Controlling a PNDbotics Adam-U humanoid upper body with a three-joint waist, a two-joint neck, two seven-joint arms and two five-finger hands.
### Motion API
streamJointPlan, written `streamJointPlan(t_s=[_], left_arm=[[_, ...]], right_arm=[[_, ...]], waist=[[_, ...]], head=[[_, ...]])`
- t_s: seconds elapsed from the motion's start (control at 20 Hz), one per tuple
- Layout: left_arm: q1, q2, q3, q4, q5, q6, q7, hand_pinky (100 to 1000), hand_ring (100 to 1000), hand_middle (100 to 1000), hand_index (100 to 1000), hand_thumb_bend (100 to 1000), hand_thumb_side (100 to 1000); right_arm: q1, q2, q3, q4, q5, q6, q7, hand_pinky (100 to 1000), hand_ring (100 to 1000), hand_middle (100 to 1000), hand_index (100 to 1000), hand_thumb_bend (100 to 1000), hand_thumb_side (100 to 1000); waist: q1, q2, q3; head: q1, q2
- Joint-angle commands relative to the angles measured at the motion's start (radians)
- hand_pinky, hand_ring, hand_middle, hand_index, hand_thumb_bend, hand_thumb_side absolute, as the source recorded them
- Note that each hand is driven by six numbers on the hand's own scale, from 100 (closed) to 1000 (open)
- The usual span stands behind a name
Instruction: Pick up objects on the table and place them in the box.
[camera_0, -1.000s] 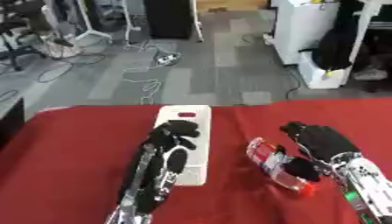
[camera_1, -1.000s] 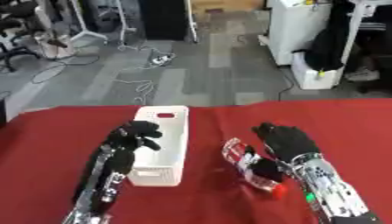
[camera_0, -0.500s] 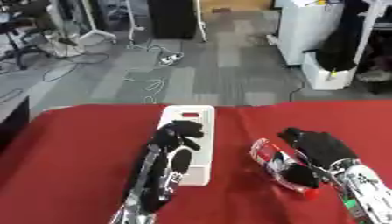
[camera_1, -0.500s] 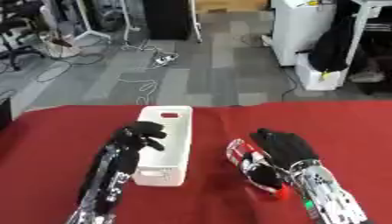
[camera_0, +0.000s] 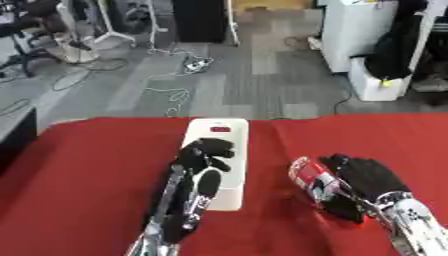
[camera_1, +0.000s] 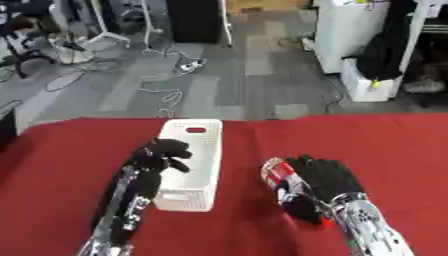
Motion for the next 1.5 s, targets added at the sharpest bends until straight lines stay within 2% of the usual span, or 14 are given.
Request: streamJointPlan(t_s=[0.05, 0.1, 0.15, 0.2, 0.3, 0.6, 0.85, 1.1, 1.15, 1.2, 1.3, 1.35, 1.4, 1.5], left_arm=[[-0.010, 0.007, -0.002, -0.016, 0.000, -0.002, -0.006, 545, 689, 670, 749, 375, 862], [-0.010, 0.007, -0.003, -0.016, 0.000, -0.002, -0.007, 546, 689, 670, 749, 377, 861], [-0.010, 0.008, -0.003, -0.016, 0.000, -0.002, -0.008, 546, 689, 670, 749, 376, 861], [-0.010, 0.008, -0.003, -0.017, 0.000, -0.002, -0.009, 547, 689, 671, 750, 380, 858], [-0.010, 0.008, -0.003, -0.017, 0.000, -0.001, -0.010, 547, 689, 671, 750, 386, 855], [-0.008, 0.007, -0.002, -0.016, -0.004, 0.000, -0.014, 549, 690, 671, 750, 419, 831], [-0.006, 0.005, 0.000, -0.016, -0.009, 0.000, -0.019, 551, 691, 672, 750, 462, 798], [-0.004, 0.003, 0.002, -0.015, -0.014, 0.001, -0.024, 553, 692, 672, 751, 490, 780], [-0.004, 0.003, 0.002, -0.015, -0.014, 0.001, -0.024, 553, 692, 673, 751, 485, 784], [-0.004, 0.002, 0.003, -0.016, -0.014, 0.001, -0.024, 553, 692, 673, 750, 479, 789], [-0.005, 0.002, 0.003, -0.016, -0.014, 0.001, -0.023, 554, 692, 673, 750, 470, 796], [-0.004, 0.001, 0.003, -0.016, -0.014, 0.001, -0.023, 554, 692, 674, 750, 466, 798], [-0.004, 0.001, 0.003, -0.016, -0.014, 0.002, -0.022, 554, 692, 674, 750, 464, 801], [-0.004, 0.001, 0.004, -0.016, -0.014, 0.002, -0.021, 555, 692, 674, 750, 462, 802]], right_arm=[[-0.010, -0.001, -0.006, -0.025, 0.021, -0.001, -0.003, 417, 561, 739, 1000, 100, 999], [-0.010, -0.002, -0.005, -0.025, 0.028, -0.002, -0.002, 387, 517, 700, 1000, 100, 995], [-0.011, -0.002, -0.004, -0.023, 0.034, -0.004, -0.001, 391, 523, 706, 1000, 100, 995], [-0.013, -0.003, -0.002, -0.021, 0.039, -0.006, 0.003, 336, 454, 629, 1000, 100, 985], [-0.017, -0.004, 0.000, -0.013, 0.046, -0.010, 0.012, 332, 436, 617, 1000, 100, 971], [-0.022, -0.001, -0.003, 0.001, 0.056, -0.008, 0.046, 353, 485, 740, 1000, 104, 948], [-0.022, -0.001, -0.005, 0.001, 0.055, -0.003, 0.064, 367, 508, 732, 1000, 104, 931], [-0.022, -0.004, -0.012, -0.009, 0.054, 0.011, 0.064, 323, 481, 690, 1000, 100, 879], [-0.021, -0.004, -0.012, -0.013, 0.053, 0.014, 0.057, 320, 480, 685, 983, 100, 872], [-0.021, -0.005, -0.012, -0.015, 0.052, 0.016, 0.051, 313, 475, 675, 910, 100, 861], [-0.019, -0.005, -0.010, -0.019, 0.048, 0.016, 0.034, 313, 472, 670, 871, 100, 857], [-0.019, -0.005, -0.010, -0.020, 0.046, 0.014, 0.029, 322, 474, 673, 881, 100, 858], [-0.018, -0.006, -0.010, -0.020, 0.044, 0.014, 0.024, 347, 480, 686, 1000, 100, 858], [-0.016, -0.008, -0.011, -0.021, 0.039, 0.012, 0.014, 378, 486, 737, 1000, 100, 866]], waist=[[-0.001, -0.011, 0.003], [-0.001, -0.011, 0.003], [0.000, -0.010, 0.004], [0.000, -0.010, 0.004], [0.000, -0.010, 0.005], [0.000, -0.010, 0.005], [0.001, -0.009, 0.006], [0.001, -0.006, 0.006], [0.002, -0.005, 0.005], [0.002, -0.005, 0.005], [0.003, -0.004, 0.005], [0.003, -0.003, 0.006], [0.003, -0.003, 0.006], [0.004, -0.002, 0.007]], head=[[-0.004, -0.013], [-0.006, -0.013], [-0.007, -0.012], [-0.009, -0.011], [-0.012, -0.011], [-0.019, -0.010], [-0.035, -0.009], [-0.050, -0.010], [-0.050, -0.010], [-0.051, -0.010], [-0.053, -0.009], [-0.054, -0.009], [-0.054, -0.009], [-0.056, -0.008]])
